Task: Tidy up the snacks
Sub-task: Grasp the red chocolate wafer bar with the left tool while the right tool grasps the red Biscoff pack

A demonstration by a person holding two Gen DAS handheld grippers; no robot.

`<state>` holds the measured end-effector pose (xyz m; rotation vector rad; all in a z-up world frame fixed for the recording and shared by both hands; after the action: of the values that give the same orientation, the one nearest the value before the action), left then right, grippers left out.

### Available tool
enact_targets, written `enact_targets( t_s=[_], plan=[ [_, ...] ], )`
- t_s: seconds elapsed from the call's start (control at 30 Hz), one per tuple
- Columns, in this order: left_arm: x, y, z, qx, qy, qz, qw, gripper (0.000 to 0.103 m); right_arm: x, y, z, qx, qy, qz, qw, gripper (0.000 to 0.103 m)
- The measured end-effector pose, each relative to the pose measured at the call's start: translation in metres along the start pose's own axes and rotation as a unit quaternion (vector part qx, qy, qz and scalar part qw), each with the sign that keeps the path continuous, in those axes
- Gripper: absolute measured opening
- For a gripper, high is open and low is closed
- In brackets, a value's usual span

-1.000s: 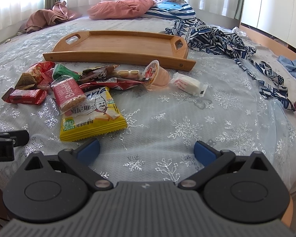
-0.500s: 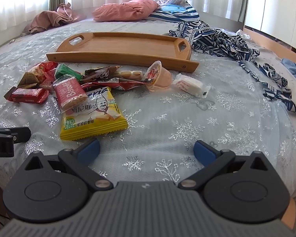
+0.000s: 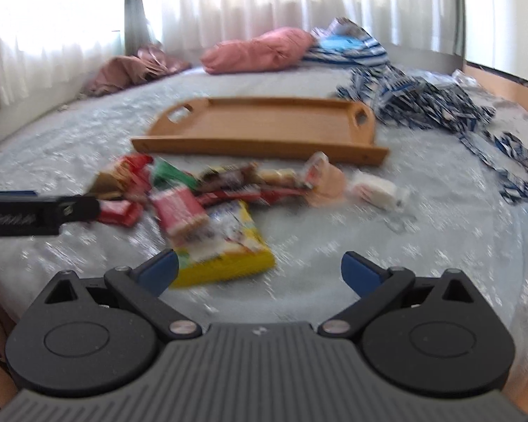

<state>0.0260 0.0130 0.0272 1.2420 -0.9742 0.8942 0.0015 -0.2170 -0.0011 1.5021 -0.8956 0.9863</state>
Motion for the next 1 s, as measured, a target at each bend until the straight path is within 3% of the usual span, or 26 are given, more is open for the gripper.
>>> enact_targets(
  t_s=[0.23, 0.53, 0.7, 0.8, 0.97, 1.0],
  plan=[
    [-0.009, -0.026, -0.009, 0.0, 0.014, -0.041, 0.9991, 0.1, -0.002, -0.015, -0.027, 0.018, 0.07, 0.017, 0.997, 0.103],
    [-0.016, -0.038, -0.013, 0.002, 0.022, -0.051, 0.9985, 0.095, -0.003, -0.026, -0.033, 0.029, 0.069, 0.024, 0.997, 0.102],
    [-0.016, -0.051, -0.012, -0.029, 0.051, -0.076, 0.9954, 0.094, 0.001, -0.024, -0.031, 0.025, 0.087, 0.035, 0.995, 0.101],
    [-0.017, -0.055, -0.006, -0.026, 0.045, -0.075, 0.9958, 0.094, 0.001, -0.024, -0.029, 0.025, 0.09, 0.037, 0.995, 0.099],
    [-0.015, -0.055, 0.003, -0.014, 0.025, -0.069, 0.9972, 0.066, 0.0, -0.023, -0.029, 0.027, 0.1, 0.034, 0.994, 0.094],
    [-0.014, -0.054, 0.002, -0.013, 0.026, -0.069, 0.9972, 0.065, 0.0, -0.023, -0.03, 0.029, 0.1, 0.034, 0.994, 0.094]
  ],
)
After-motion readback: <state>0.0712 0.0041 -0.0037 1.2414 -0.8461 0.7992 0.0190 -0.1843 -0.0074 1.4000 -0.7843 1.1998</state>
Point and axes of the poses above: each gripper's, at about its wrist camera, not at the fingertips, and y roughly against the way its jaws point, z to its right, x to its top, the point moved 2 cm from there along -y, roughly the way its jaws point, and after that the axes turned 12 degrees about z, right-handed, at the moved point
